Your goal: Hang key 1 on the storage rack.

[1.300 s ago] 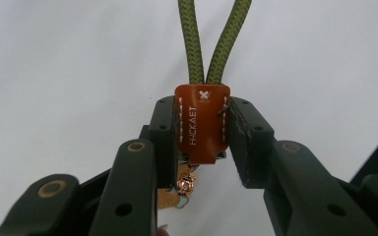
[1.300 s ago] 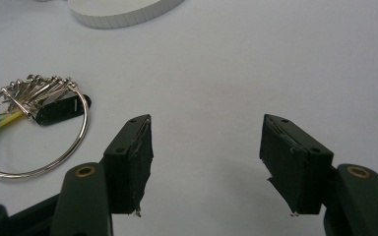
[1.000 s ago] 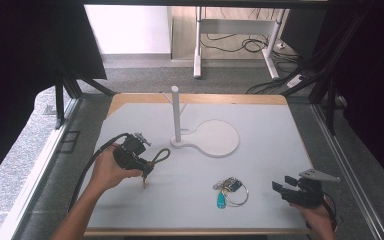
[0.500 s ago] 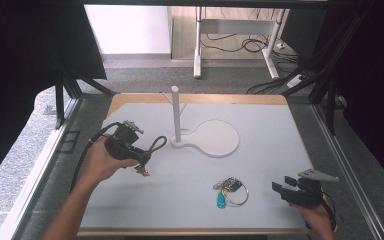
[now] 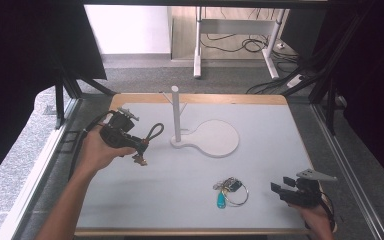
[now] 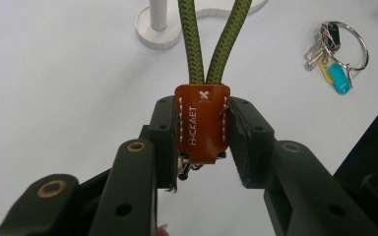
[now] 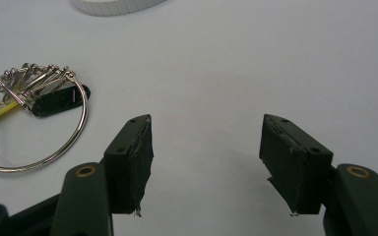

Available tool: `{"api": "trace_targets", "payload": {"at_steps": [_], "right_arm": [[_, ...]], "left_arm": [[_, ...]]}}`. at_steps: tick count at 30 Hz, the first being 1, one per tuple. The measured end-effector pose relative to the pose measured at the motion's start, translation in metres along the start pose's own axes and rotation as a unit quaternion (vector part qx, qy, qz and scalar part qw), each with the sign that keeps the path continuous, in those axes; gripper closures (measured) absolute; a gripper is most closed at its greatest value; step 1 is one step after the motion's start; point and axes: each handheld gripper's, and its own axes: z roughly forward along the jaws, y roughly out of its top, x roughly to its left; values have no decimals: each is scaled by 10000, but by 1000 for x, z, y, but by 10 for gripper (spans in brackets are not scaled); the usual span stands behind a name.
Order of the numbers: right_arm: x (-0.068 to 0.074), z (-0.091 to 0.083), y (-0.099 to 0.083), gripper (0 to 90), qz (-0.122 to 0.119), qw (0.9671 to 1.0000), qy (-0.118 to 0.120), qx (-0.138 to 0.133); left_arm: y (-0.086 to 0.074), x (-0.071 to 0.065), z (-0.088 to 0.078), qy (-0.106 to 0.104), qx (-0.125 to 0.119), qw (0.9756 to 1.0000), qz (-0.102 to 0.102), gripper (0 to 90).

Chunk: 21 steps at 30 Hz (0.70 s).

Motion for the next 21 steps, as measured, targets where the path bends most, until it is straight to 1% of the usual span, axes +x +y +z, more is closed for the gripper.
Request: {"api": "trace_targets", "payload": {"at_steps": [5, 11, 21], "right_arm": [[1, 1, 0, 380, -17, 10000, 2, 20], [2, 1, 0, 379, -49, 10000, 8, 41], [3, 3, 0, 378, -87, 9999, 19, 73]], "left_arm": [[6, 2, -2, 8, -38, 10000, -48, 663], [13, 3, -3, 5, -51, 10000, -47, 663], [27, 11, -2, 28, 12, 10000, -76, 663]]}}
